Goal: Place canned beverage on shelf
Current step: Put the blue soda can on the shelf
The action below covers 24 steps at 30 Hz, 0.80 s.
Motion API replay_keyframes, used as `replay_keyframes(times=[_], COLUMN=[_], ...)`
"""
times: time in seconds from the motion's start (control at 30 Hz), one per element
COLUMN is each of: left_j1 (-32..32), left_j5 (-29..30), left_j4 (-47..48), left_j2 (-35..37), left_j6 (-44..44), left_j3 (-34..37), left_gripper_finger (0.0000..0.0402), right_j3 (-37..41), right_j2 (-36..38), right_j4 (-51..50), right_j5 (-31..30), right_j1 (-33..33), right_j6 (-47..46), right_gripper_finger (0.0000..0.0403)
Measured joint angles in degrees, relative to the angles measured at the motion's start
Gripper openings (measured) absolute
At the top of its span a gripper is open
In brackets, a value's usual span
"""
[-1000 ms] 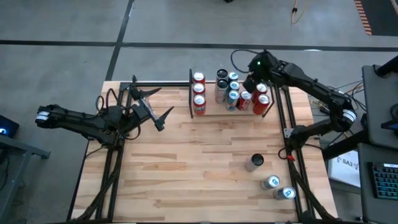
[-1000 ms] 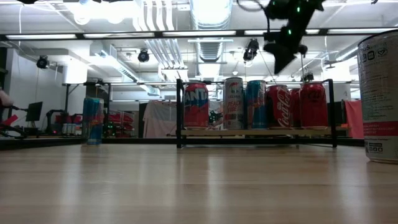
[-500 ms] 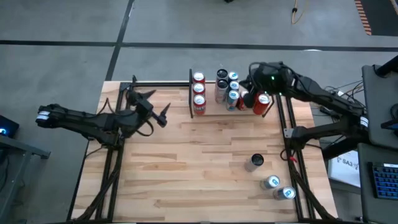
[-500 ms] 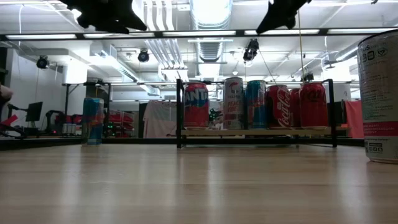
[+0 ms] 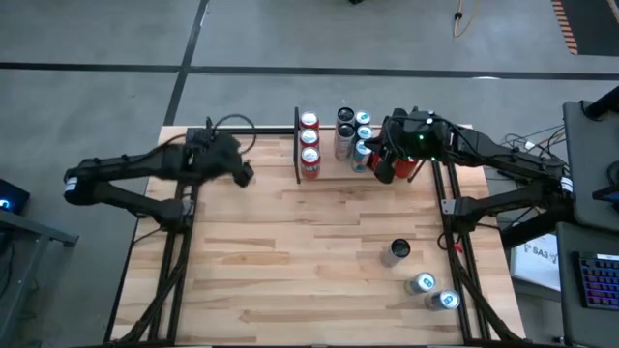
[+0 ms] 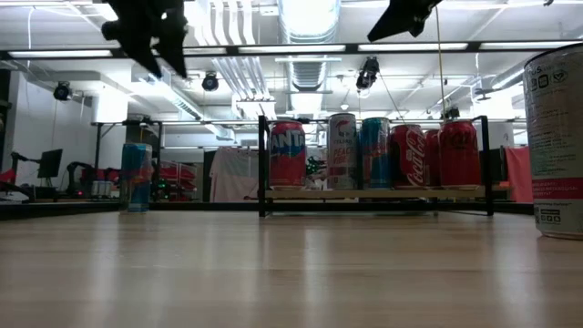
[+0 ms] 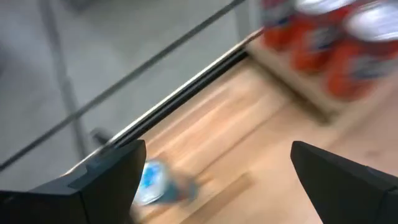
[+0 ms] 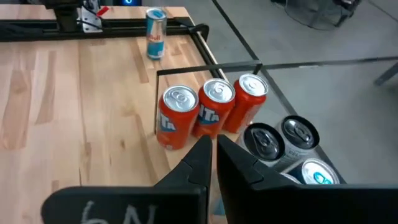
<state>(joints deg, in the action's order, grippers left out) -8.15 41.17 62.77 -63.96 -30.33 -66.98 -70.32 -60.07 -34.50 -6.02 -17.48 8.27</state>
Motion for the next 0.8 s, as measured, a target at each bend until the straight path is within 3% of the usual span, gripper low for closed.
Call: replay_keyframes(times=[0.1, 0.4, 0.63, 0.8], left_j1=[-6.00, -20.32, -28.82, -32.61], left_j5=[-2.39, -7.78, -14.56, -15.16], left_j4=[3.90, 2.97, -0.12, -2.62], left_j2=[-2.05, -4.47, -4.67, -4.72], left_j6=[-0.29, 5.49, 11.33, 13.72], left_j3=[-0.64, 2.77, 6.78, 9.35], left_gripper_finger=[0.0384, 0.0384, 0.0384, 0.0384], right_j3=[0.00, 0.00, 0.00, 0.02], right_j2=[0.00, 0.00, 0.00, 0.00], right_j4=[0.58, 0.74, 0.70, 0.52], right_j5=[-0.02, -0.04, -0.04, -0.04], right_j1=[-0.01, -0.01, -0.01, -0.01], right_j6=[0.80, 2.08, 2.37, 2.31], right_gripper_finger=[0.0013, 0.0013, 0.0013, 0.0013])
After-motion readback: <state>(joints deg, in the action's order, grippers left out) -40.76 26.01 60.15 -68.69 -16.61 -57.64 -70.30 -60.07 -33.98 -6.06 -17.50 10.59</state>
